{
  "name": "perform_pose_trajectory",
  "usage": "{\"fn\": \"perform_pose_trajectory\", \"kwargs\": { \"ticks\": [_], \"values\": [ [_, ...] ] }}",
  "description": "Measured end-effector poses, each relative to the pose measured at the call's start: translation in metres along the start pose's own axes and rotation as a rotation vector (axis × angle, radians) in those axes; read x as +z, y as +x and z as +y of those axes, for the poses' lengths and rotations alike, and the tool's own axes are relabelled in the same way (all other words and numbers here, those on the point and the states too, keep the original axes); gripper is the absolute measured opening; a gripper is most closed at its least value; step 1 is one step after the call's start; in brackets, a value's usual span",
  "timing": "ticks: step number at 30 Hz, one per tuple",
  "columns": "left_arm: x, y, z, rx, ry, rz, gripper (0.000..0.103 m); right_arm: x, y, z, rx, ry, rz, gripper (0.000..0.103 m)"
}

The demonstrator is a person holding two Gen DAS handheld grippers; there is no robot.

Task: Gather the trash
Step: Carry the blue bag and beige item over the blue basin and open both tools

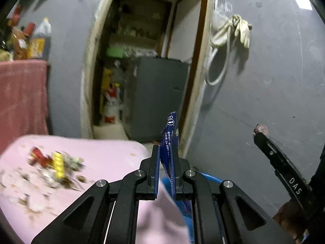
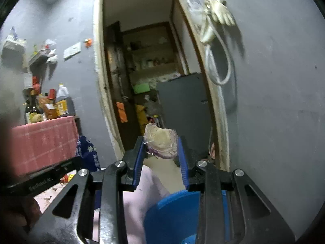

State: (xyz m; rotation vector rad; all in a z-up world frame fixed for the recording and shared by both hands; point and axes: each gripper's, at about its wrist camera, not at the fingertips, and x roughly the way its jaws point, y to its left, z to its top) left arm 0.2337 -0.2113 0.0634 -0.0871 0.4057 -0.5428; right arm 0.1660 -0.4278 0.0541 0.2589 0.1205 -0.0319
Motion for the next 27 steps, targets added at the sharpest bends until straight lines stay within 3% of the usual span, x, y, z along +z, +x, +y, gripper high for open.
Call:
{"fn": "perform_pose_trajectory", "kwargs": {
  "ticks": [7, 17, 24, 27],
  "values": [
    [-0.004, 0.047, -0.009, -0.039, -0.105, 0.133, 0.007, -0.011, 0.014, -0.029, -0.062, 0.087, 0.085, 0.032],
    [-0.017, 0.102, -0.011, -0.04, -0.146, 0.328, 0.007, -0.033, 0.05, -0.059, -0.084, 0.211, 0.276, 0.032],
    [-0.032, 0.117, -0.011, -0.021, -0.134, 0.408, 0.009, -0.043, 0.065, -0.068, -0.086, 0.253, 0.358, 0.033],
    [-0.036, 0.12, -0.009, -0.018, -0.124, 0.424, 0.026, -0.044, 0.068, -0.068, -0.076, 0.27, 0.366, 0.033]
  ]
}}
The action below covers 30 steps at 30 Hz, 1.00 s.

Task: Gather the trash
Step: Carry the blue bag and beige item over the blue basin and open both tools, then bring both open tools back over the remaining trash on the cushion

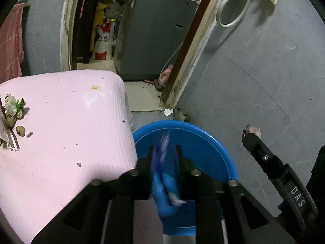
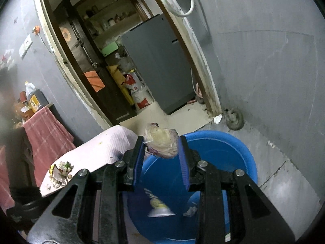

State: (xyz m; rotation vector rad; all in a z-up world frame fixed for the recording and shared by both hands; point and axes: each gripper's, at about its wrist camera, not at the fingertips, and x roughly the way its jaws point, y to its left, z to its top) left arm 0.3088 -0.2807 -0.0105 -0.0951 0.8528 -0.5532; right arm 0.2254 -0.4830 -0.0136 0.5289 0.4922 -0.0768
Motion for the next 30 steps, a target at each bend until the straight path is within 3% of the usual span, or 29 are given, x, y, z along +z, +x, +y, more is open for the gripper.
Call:
{"fn": "perform_pose_trajectory", "kwargs": {
  "ticks": [2, 8, 16, 20, 25, 30],
  "values": [
    [-0.001, -0.002, 0.003, -0.002, -0.006, -0.008, 0.031, 0.0, 0.001, 0.0, 0.0, -0.002, 0.002, 0.033],
    [0.002, -0.004, 0.017, 0.022, -0.033, -0.014, 0.032, 0.0, 0.004, 0.0, -0.002, 0.003, 0.024, 0.034],
    [0.002, -0.023, 0.033, 0.075, -0.054, -0.056, 0.042, 0.0, 0.008, 0.0, -0.005, 0.01, 0.045, 0.037],
    [0.0, -0.037, 0.043, 0.096, -0.055, -0.091, 0.052, 0.001, 0.008, 0.003, 0.001, 0.009, 0.035, 0.046],
    [0.001, -0.058, 0.053, 0.114, -0.056, -0.139, 0.055, -0.002, 0.004, 0.014, 0.025, -0.007, 0.005, 0.058],
    [-0.003, -0.089, 0.066, 0.133, -0.052, -0.24, 0.071, -0.002, -0.006, 0.031, 0.071, -0.042, -0.046, 0.078]
  ]
}}
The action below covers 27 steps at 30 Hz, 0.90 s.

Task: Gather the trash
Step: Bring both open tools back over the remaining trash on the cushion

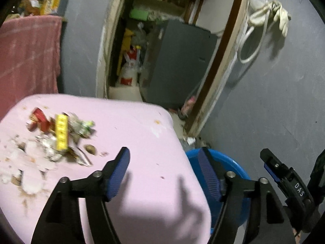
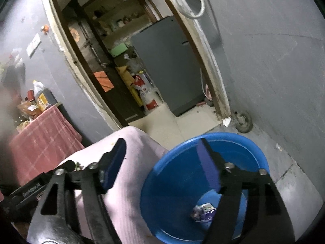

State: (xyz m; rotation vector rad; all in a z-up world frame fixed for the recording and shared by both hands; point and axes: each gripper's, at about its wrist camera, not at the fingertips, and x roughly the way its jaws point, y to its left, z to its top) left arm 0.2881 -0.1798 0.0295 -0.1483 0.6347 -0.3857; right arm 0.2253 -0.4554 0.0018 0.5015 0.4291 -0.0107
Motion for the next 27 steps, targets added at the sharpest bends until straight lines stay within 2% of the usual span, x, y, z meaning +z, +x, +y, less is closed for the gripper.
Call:
{"fn": "perform_pose_trajectory", "kwargs": {
  "ticks": [2, 4, 5, 8, 15, 19, 27],
  "values": [
    [0.003, -0.011, 0.007, 0.01, -0.004, -0.044, 0.073, 0.0, -0.005, 0.008, 0.02, -0.015, -0.03, 0.085],
    [0.005, -0.024, 0.014, 0.023, 0.0, -0.085, 0.079, 0.0, -0.01, 0.017, 0.042, -0.035, -0.065, 0.091],
    [0.006, -0.029, 0.017, 0.032, 0.002, -0.103, 0.085, 0.0, -0.012, 0.023, 0.054, -0.048, -0.082, 0.094],
    [0.007, -0.048, 0.028, 0.069, 0.007, -0.176, 0.093, -0.003, -0.023, 0.041, 0.084, -0.094, -0.153, 0.103],
    [0.004, -0.081, 0.057, 0.193, -0.002, -0.287, 0.101, -0.007, -0.036, 0.079, 0.156, -0.165, -0.255, 0.103],
    [-0.002, -0.1, 0.077, 0.241, 0.012, -0.335, 0.101, -0.013, -0.042, 0.103, 0.189, -0.232, -0.3, 0.103],
    [-0.013, -0.129, 0.108, 0.303, 0.069, -0.411, 0.101, -0.029, -0.03, 0.158, 0.227, -0.347, -0.283, 0.103]
  ]
}}
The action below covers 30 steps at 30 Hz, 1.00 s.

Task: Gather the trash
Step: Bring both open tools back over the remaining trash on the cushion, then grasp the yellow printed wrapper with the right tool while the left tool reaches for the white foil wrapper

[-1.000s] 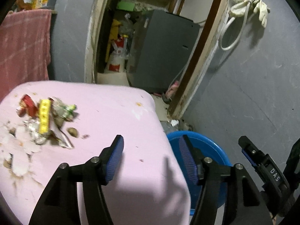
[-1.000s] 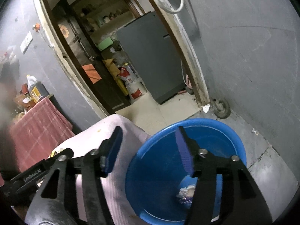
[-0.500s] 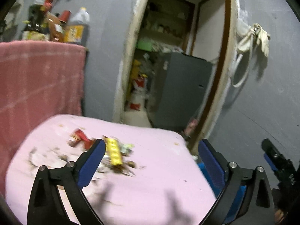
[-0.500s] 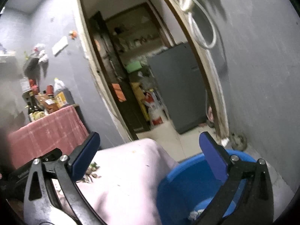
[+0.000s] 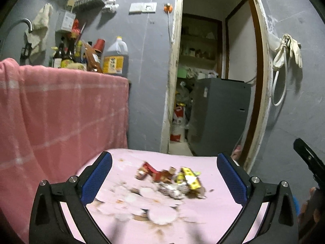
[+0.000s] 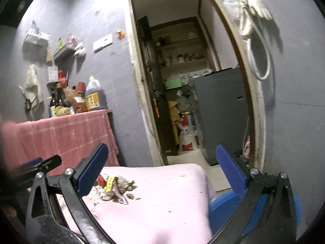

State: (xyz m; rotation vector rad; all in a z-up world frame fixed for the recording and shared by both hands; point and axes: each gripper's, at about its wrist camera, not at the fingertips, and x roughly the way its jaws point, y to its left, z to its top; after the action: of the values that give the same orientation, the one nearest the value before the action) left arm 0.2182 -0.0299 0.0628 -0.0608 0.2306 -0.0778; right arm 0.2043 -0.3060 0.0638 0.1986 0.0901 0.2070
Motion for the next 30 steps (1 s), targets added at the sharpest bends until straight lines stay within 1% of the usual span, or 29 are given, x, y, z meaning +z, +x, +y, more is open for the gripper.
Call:
{"fn": "perform_pose_trajectory", "kwargs": {
  "ticks": [4, 8, 10, 15, 22, 24, 25, 26, 27, 30],
  "values": [
    [-0.007, -0.003, 0.019, 0.011, 0.022, -0.023, 0.101, -0.004, 0.014, 0.018, 0.038, -0.046, 0.026, 0.103],
    [-0.019, 0.003, 0.039, 0.026, 0.037, 0.008, 0.101, -0.012, 0.032, 0.029, 0.063, -0.066, 0.074, 0.103],
    [-0.025, 0.01, 0.048, 0.03, 0.033, 0.047, 0.101, -0.015, 0.04, 0.03, 0.079, -0.062, 0.1, 0.103],
    [-0.033, 0.032, 0.062, 0.025, -0.006, 0.166, 0.101, -0.024, 0.068, 0.034, 0.104, -0.048, 0.2, 0.103],
    [-0.039, 0.061, 0.063, 0.021, -0.027, 0.314, 0.101, -0.036, 0.098, 0.04, 0.163, -0.045, 0.318, 0.103],
    [-0.041, 0.066, 0.063, 0.014, -0.031, 0.347, 0.1, -0.041, 0.109, 0.044, 0.186, -0.047, 0.372, 0.101],
    [-0.042, 0.068, 0.063, 0.014, -0.034, 0.359, 0.098, -0.044, 0.113, 0.047, 0.196, -0.046, 0.395, 0.1],
    [-0.043, 0.071, 0.063, 0.012, -0.036, 0.375, 0.096, -0.048, 0.119, 0.049, 0.213, -0.046, 0.424, 0.093],
    [-0.044, 0.073, 0.063, 0.008, -0.038, 0.387, 0.094, -0.052, 0.124, 0.052, 0.227, -0.048, 0.453, 0.084],
    [-0.047, 0.079, 0.064, 0.007, -0.044, 0.426, 0.091, -0.065, 0.137, 0.06, 0.252, -0.069, 0.532, 0.073]
  ]
}}
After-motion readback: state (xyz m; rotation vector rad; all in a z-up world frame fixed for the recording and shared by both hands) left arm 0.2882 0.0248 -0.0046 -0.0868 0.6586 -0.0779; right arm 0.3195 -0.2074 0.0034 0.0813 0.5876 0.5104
